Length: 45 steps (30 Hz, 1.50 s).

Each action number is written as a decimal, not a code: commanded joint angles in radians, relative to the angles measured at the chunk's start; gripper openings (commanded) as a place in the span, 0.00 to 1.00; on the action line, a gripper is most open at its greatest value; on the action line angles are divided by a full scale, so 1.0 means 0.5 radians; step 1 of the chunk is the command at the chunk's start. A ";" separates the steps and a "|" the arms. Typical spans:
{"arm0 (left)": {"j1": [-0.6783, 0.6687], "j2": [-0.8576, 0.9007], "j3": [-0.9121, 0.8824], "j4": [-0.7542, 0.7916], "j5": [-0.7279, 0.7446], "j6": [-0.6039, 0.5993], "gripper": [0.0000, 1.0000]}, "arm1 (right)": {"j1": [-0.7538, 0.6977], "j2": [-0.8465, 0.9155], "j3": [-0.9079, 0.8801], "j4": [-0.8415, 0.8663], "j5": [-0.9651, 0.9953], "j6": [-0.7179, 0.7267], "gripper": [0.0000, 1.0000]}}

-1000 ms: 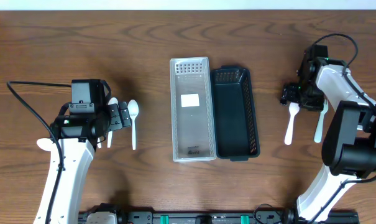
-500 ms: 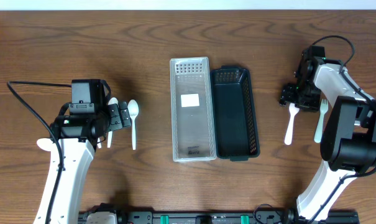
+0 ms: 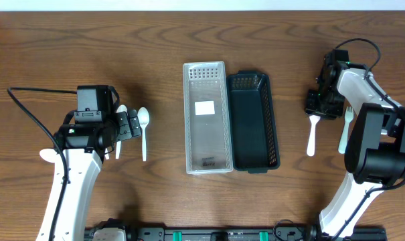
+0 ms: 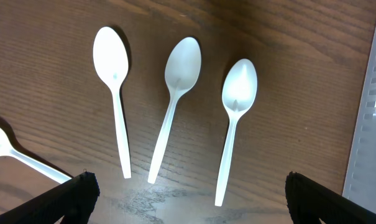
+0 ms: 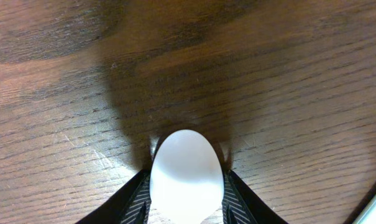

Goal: Pack container
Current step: 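Carry the spoon with the right gripper into the black basket and release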

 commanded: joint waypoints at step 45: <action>-0.008 0.000 0.045 -0.006 -0.010 -0.025 0.98 | 1.054 -0.074 0.496 -0.372 -0.202 0.208 0.45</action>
